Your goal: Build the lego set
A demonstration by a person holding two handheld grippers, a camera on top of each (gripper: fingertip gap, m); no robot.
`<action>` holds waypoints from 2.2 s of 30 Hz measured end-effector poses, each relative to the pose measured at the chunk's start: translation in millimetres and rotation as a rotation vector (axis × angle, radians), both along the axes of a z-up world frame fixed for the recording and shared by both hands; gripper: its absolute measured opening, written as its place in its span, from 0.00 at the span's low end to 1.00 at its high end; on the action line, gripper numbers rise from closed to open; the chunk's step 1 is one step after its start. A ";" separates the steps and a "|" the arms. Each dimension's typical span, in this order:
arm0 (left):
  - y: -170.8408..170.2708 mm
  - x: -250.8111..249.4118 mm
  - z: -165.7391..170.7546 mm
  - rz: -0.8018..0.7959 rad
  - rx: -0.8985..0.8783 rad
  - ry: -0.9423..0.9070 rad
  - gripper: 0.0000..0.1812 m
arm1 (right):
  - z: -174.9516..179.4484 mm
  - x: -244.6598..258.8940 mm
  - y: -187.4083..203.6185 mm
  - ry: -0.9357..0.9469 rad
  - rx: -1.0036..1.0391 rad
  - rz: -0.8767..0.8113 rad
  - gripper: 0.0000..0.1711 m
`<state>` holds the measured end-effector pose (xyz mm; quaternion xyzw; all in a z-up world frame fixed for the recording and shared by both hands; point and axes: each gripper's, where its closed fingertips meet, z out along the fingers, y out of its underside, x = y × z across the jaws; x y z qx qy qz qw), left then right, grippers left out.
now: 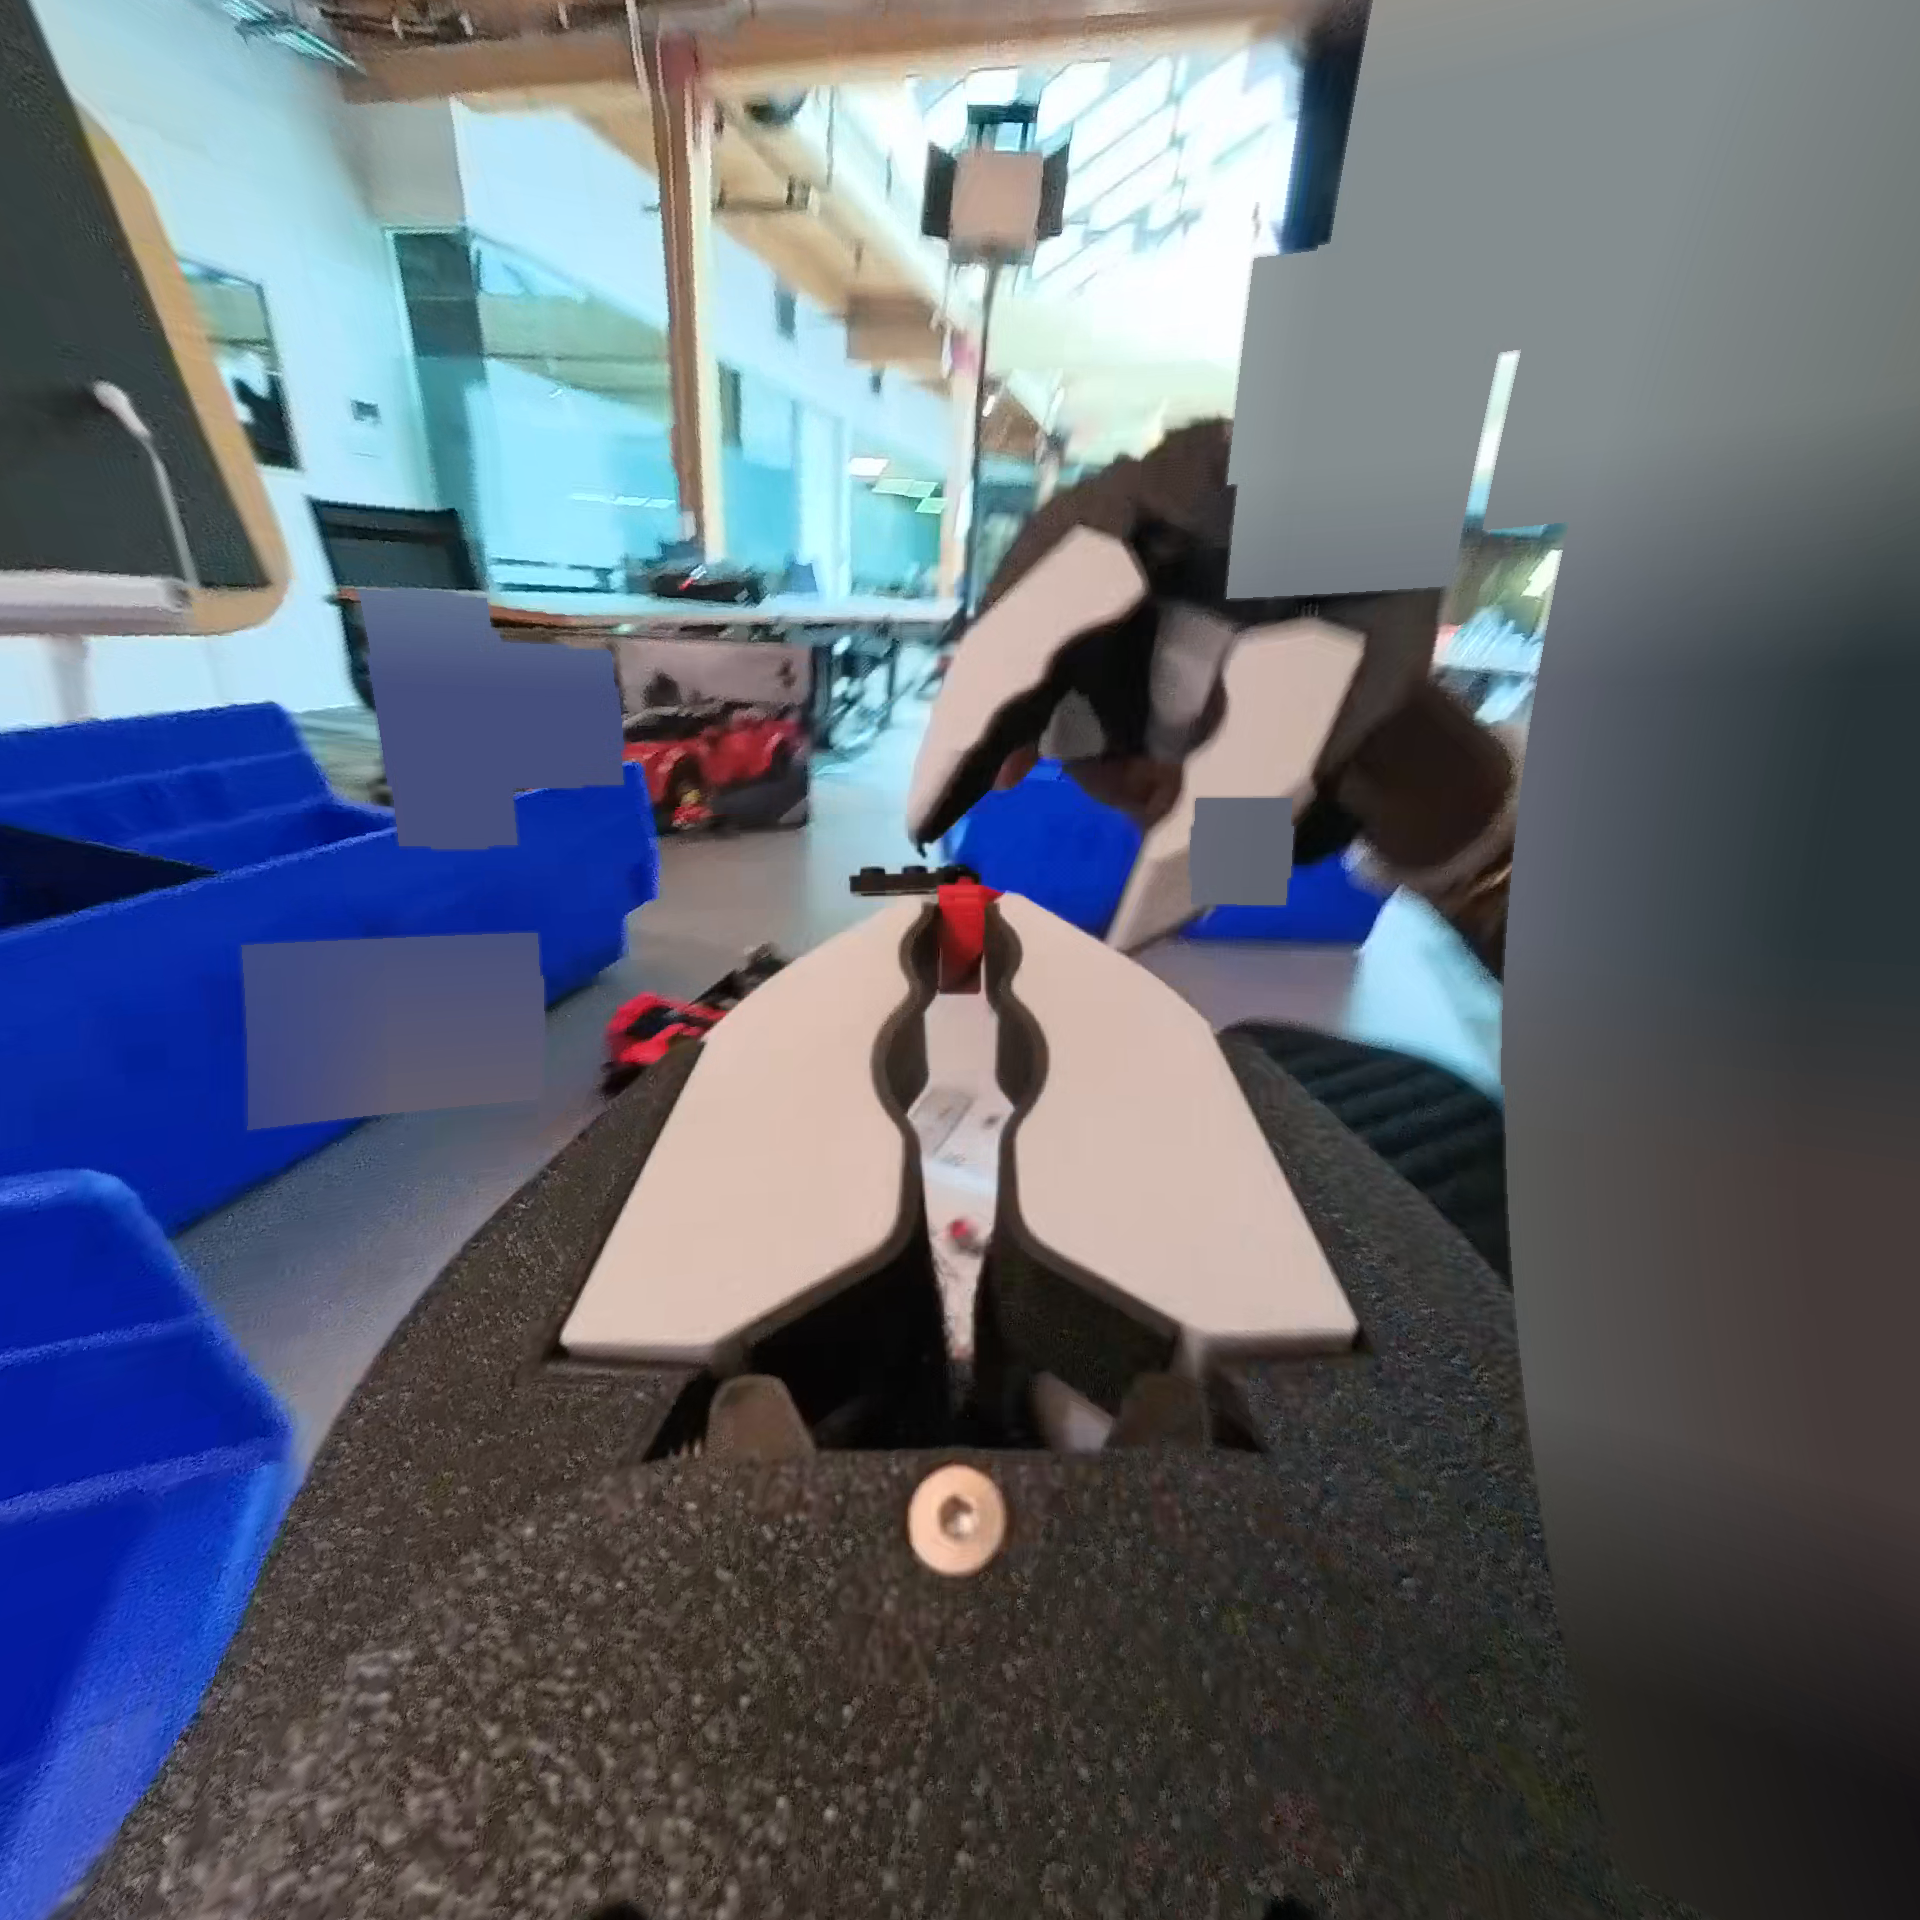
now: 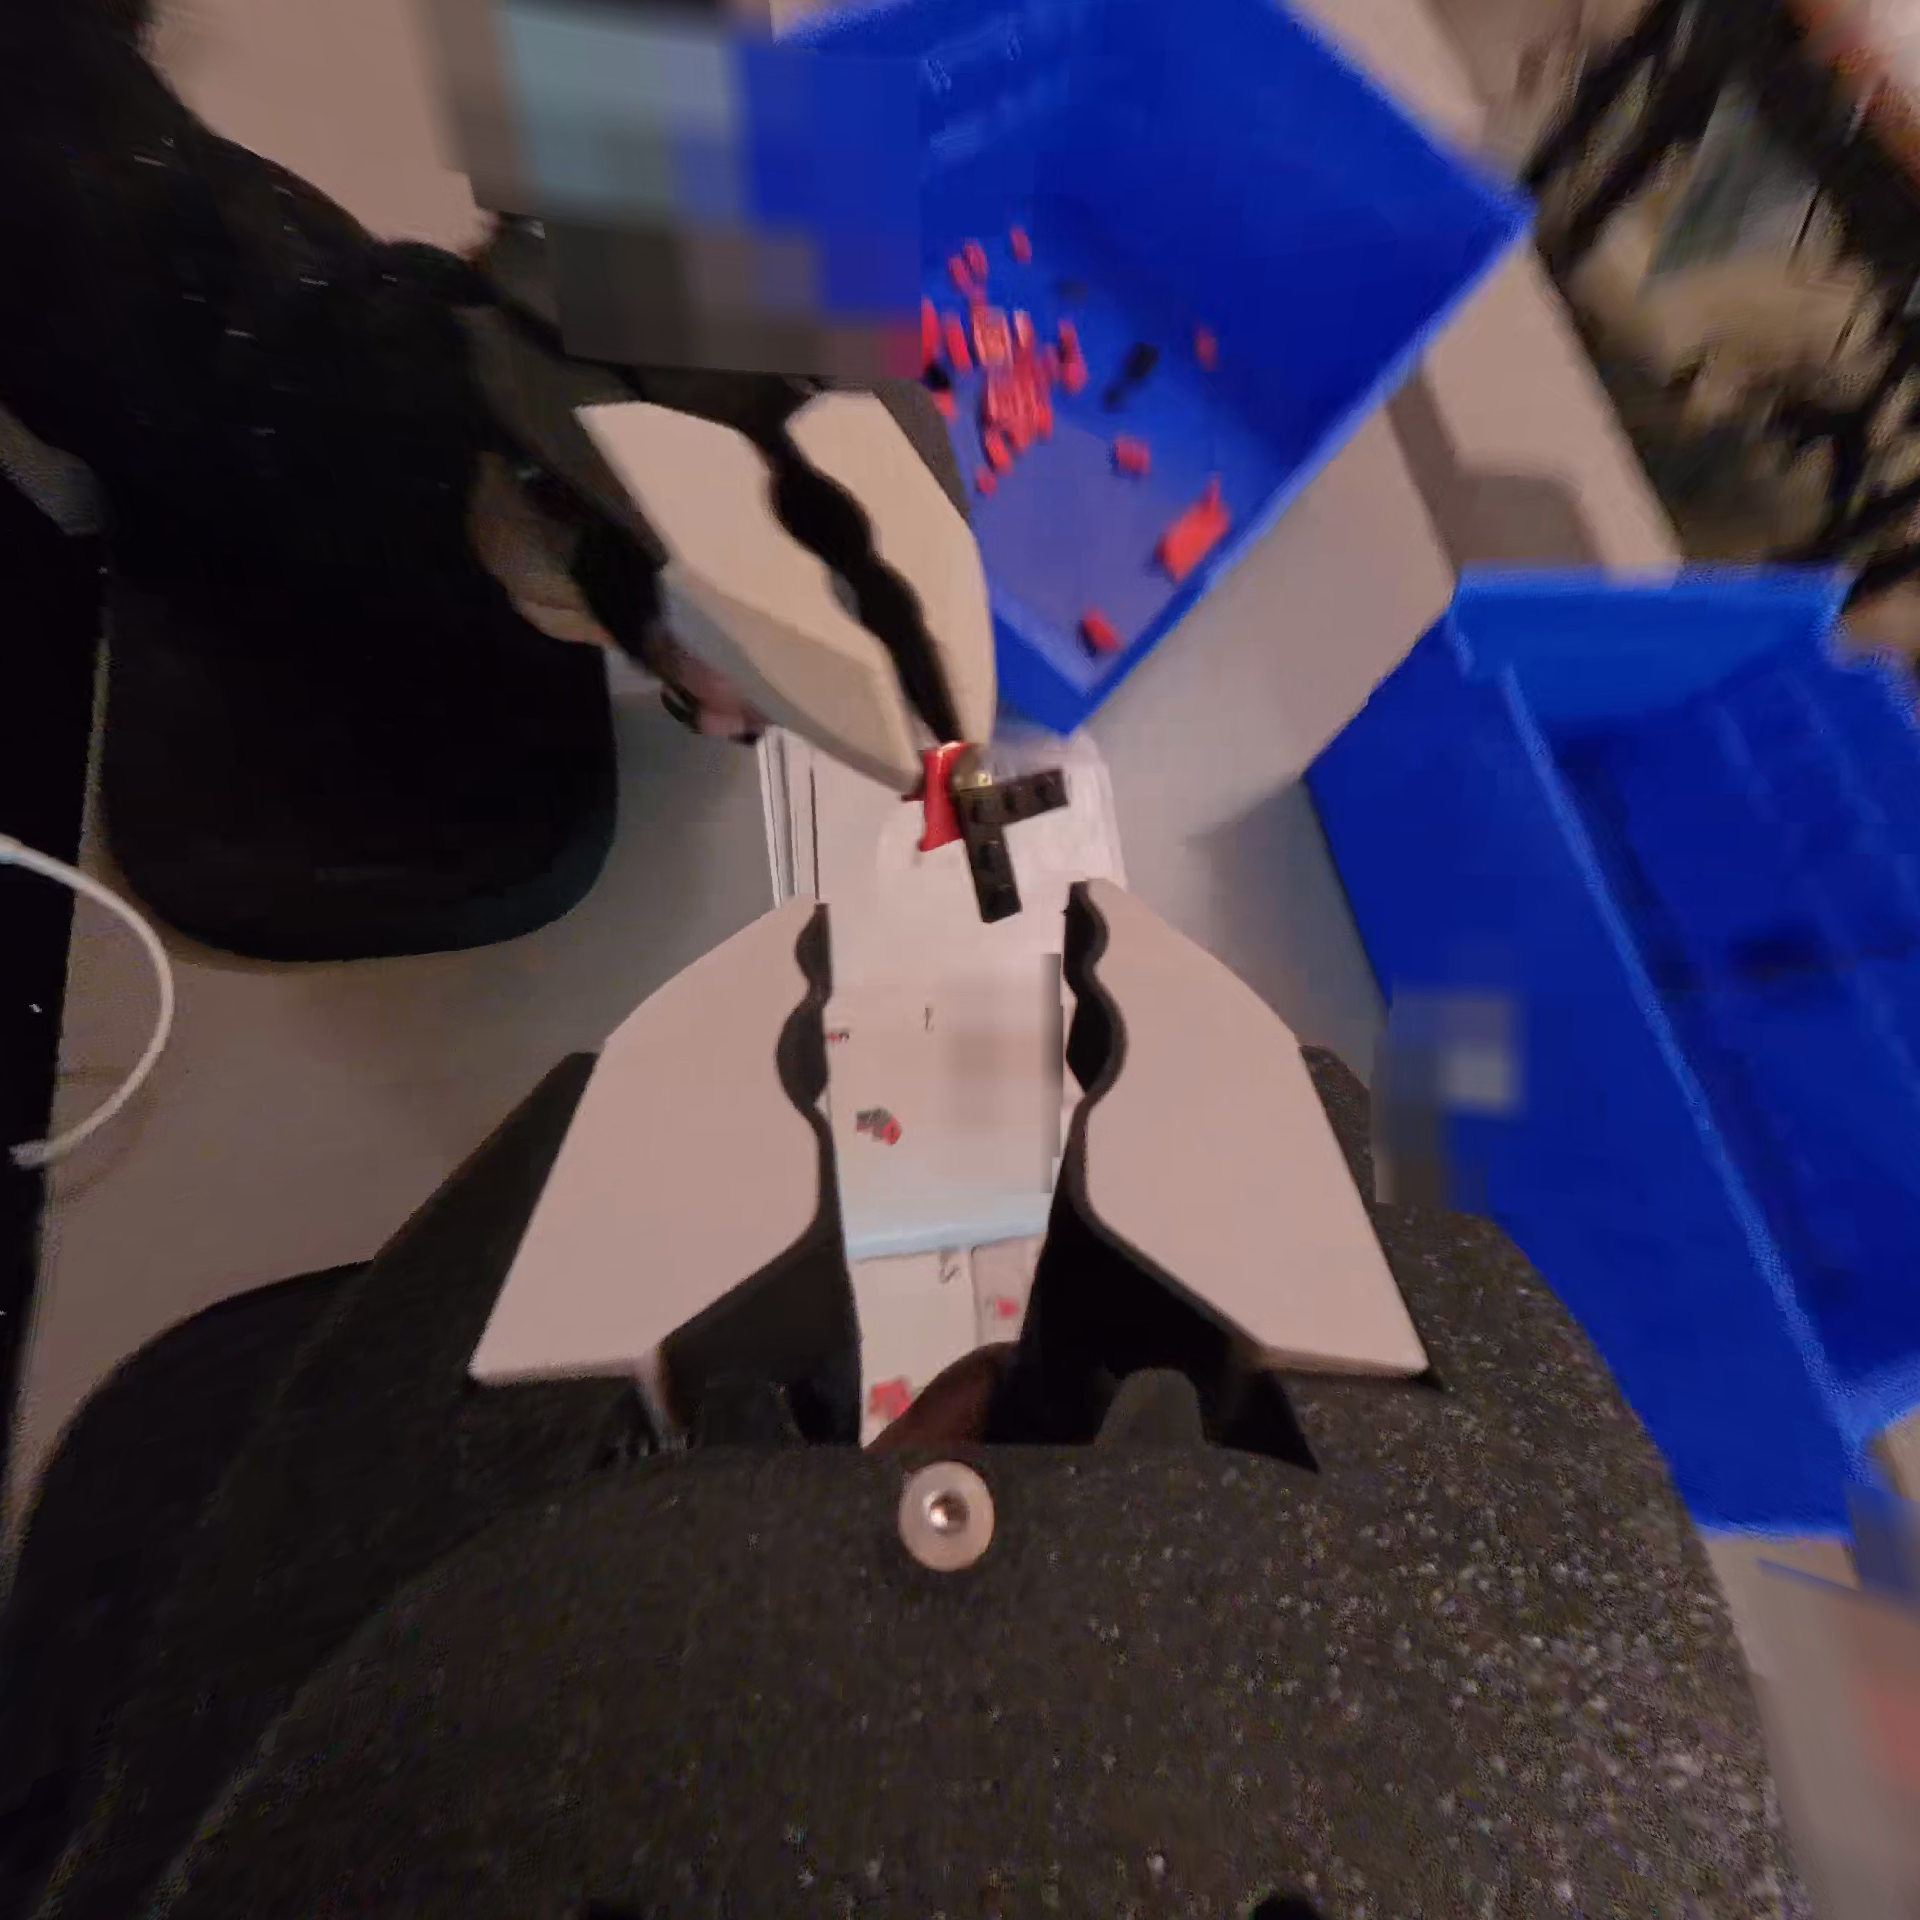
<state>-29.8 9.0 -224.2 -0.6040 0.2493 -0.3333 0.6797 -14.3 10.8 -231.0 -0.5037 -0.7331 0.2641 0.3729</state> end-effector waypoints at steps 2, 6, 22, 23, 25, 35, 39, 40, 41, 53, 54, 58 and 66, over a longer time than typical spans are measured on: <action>-3.7 -3.4 11.5 -0.079 -0.048 -0.178 0.04 | 18.0 -1.6 -11.4 0.203 0.119 0.119 0.28; -7.4 -6.9 23.0 -0.240 -0.183 -0.472 0.03 | 41.2 -1.6 -15.3 0.488 0.326 0.174 0.25; -9.5 -1.2 22.5 -0.425 -0.426 -0.816 0.04 | 21.9 -28.0 -12.6 0.458 0.482 0.235 0.16; -9.2 -1.3 22.1 -0.423 -0.426 -0.816 0.04 | 21.5 -28.1 -12.4 0.458 0.486 0.233 0.16; -8.4 -1.4 20.9 -0.411 -0.426 -0.810 0.04 | 20.1 -28.1 -11.1 0.451 0.485 0.227 0.16; -5.8 -4.5 18.5 -0.404 -0.443 -0.835 0.04 | 24.1 -21.3 -5.1 0.467 0.531 0.204 0.14; -5.9 -3.3 17.4 -0.407 -0.452 -0.829 0.04 | 22.3 -20.3 -5.5 0.452 0.547 0.211 0.13; -5.6 -3.1 16.8 -0.405 -0.454 -0.827 0.04 | 21.6 -20.2 -5.3 0.448 0.547 0.213 0.12; -5.6 -2.8 16.4 -0.404 -0.456 -0.825 0.04 | 21.3 -19.9 -5.4 0.446 0.547 0.214 0.12; -4.5 -2.5 13.8 -0.383 -0.455 -0.804 0.03 | 17.6 -20.8 -4.2 0.429 0.507 0.218 0.11; -4.5 -2.4 13.5 -0.383 -0.455 -0.805 0.04 | 17.2 -20.6 -4.1 0.424 0.495 0.219 0.11; -4.4 -0.9 11.3 -0.377 -0.460 -0.778 0.03 | 14.9 -19.0 -2.9 0.405 0.498 0.228 0.09; -3.8 1.3 8.5 -0.350 -0.454 -0.738 0.03 | 12.2 -17.2 -1.5 0.394 0.517 0.224 0.07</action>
